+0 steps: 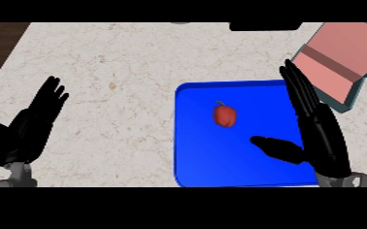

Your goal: Pick the bell pepper from the tray and place it in the cardboard box

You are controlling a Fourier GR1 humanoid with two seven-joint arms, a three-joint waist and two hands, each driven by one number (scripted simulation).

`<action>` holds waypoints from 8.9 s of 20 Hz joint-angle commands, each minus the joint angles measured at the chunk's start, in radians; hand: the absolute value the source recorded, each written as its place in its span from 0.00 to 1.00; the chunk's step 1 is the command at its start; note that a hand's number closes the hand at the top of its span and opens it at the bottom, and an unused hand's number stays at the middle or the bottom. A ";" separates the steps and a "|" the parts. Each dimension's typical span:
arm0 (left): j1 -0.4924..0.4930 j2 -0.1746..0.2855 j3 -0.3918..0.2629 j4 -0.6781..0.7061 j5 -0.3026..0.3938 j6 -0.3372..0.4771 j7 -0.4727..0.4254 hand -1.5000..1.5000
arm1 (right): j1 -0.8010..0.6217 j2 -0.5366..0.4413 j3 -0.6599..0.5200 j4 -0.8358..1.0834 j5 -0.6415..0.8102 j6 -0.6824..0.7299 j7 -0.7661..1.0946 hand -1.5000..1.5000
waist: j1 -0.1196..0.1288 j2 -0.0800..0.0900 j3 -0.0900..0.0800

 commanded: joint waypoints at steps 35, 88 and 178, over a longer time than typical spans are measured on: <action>0.018 -0.031 0.025 -0.063 -0.004 -0.038 0.039 0.50 | -0.385 0.417 0.080 0.206 0.214 0.933 0.985 0.00 | 0.029 0.013 0.009; -0.075 -0.095 0.115 -0.011 -0.080 -0.114 0.098 0.50 | -0.330 0.562 0.009 0.535 0.488 0.914 0.832 0.00 | 0.027 0.015 0.009; -0.035 -0.124 0.192 -0.031 -0.102 -0.199 0.083 0.50 | -0.632 0.025 -0.921 1.169 0.133 0.522 -0.472 0.00 | 0.034 0.018 0.010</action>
